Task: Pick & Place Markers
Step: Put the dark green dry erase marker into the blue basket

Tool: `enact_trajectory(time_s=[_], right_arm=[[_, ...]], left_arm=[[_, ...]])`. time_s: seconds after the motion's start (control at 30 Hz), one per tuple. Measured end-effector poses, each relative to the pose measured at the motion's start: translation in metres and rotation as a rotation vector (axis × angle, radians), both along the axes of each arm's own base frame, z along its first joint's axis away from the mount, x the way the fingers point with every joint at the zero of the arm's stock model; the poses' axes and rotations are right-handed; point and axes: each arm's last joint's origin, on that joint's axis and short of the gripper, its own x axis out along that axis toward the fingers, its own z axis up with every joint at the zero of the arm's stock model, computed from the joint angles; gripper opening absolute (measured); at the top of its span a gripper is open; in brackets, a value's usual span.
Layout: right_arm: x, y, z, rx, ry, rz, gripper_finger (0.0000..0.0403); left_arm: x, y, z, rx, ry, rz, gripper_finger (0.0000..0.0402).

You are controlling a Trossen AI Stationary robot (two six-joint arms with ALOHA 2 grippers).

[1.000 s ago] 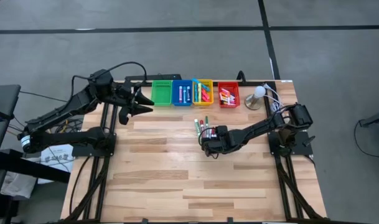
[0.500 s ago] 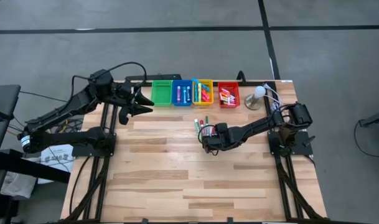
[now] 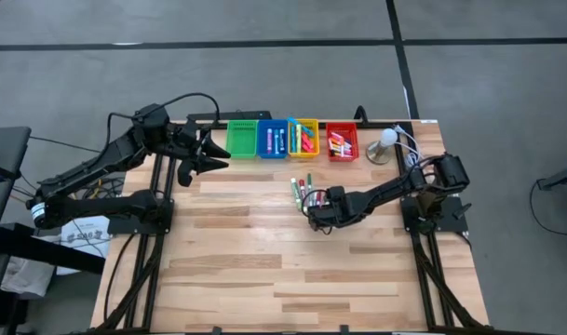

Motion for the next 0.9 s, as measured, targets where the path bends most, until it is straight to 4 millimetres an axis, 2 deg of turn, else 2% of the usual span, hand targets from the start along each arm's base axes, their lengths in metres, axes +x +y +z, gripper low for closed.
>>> enact_trajectory(time_s=[0.23,0.47,0.67,0.9], right_arm=[[-0.003,0.001,-0.003,0.003,0.01,0.006,0.0088],[-0.002,0.003,-0.001,0.015,0.022,-0.002,0.0045],[0.004,0.007,0.011,0.03,0.063,0.011,0.0045],[0.018,0.009,0.034,0.002,0.054,0.042,0.0064]], left_arm=[[0.0,0.0,0.0,-0.003,0.005,0.0,0.0144],[0.0,0.0,-0.001,-0.004,0.006,0.0,0.0144],[0.0,0.0,-0.001,-0.006,0.011,0.0,0.0144],[0.0,0.0,-0.001,-0.007,0.013,0.0,0.0144]])
